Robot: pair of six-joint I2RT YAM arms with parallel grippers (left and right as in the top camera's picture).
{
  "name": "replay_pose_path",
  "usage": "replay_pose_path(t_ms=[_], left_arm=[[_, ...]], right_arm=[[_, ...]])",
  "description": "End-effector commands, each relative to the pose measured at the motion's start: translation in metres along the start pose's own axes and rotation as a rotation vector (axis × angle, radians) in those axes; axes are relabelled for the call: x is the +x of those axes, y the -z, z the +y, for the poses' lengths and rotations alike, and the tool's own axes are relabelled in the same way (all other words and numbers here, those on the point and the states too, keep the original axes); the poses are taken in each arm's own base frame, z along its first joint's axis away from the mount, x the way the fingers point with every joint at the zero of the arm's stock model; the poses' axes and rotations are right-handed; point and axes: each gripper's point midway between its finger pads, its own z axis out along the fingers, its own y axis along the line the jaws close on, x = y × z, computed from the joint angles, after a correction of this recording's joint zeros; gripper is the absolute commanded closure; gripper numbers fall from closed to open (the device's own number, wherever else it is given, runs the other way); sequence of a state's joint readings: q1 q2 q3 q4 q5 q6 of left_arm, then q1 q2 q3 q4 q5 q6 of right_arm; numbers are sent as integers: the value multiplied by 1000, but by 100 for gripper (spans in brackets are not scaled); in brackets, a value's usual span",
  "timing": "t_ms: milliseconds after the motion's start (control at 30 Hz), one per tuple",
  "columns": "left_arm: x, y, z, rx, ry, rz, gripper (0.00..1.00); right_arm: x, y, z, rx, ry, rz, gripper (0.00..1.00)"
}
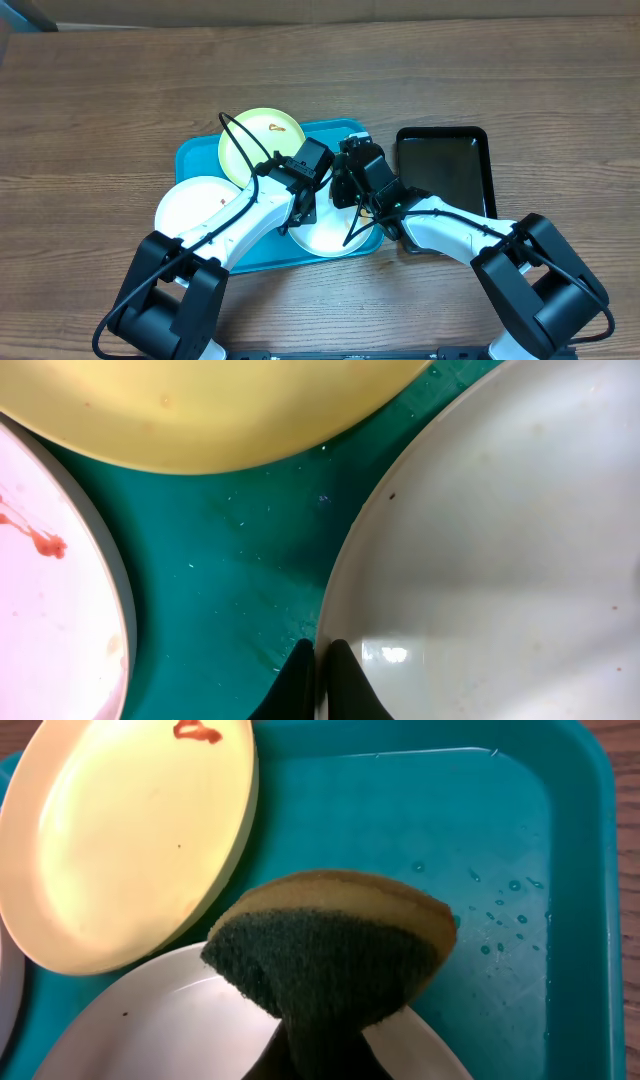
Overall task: Clean dirty plates on tray and stack at the side
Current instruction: 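Scrub the white plate again with the sponge while left gripper holds it, then return the sponge to the black tray water and release it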
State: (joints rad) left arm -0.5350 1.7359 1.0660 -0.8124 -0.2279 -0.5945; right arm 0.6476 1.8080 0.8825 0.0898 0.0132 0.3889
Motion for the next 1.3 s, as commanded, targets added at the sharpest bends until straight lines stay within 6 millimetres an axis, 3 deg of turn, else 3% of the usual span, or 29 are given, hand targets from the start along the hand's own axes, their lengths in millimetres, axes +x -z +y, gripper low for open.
replay_pose_path(t_ms=[0,167,367,533,733,900,1133,1267], left_arm=[[4,-5,3,-17,-24,14,96],[4,-5,3,-17,-24,14,96],[4,-5,3,-17,-24,14,96],[4,-5,3,-17,-24,14,96],[5,-5,3,-17,-25,14,96],[4,-5,3,-18,-25,14,96],[4,-5,3,-18,-25,14,96],[4,-5,3,-17,-24,14,96]], right_arm=[[4,-7,-8,28,-10,5,96],[12,-13,-12,37,-38,23,96],[27,-12,5,-64,-73,104,96],[50,-9,-6,-11,-100,198,96],[65,-6,-16,37,-104,255,96],[65,-2,-7,-10,-108,272,96],[58,23,0,-19,-110,286,96],[40,44,9,-44,-101,240,96]])
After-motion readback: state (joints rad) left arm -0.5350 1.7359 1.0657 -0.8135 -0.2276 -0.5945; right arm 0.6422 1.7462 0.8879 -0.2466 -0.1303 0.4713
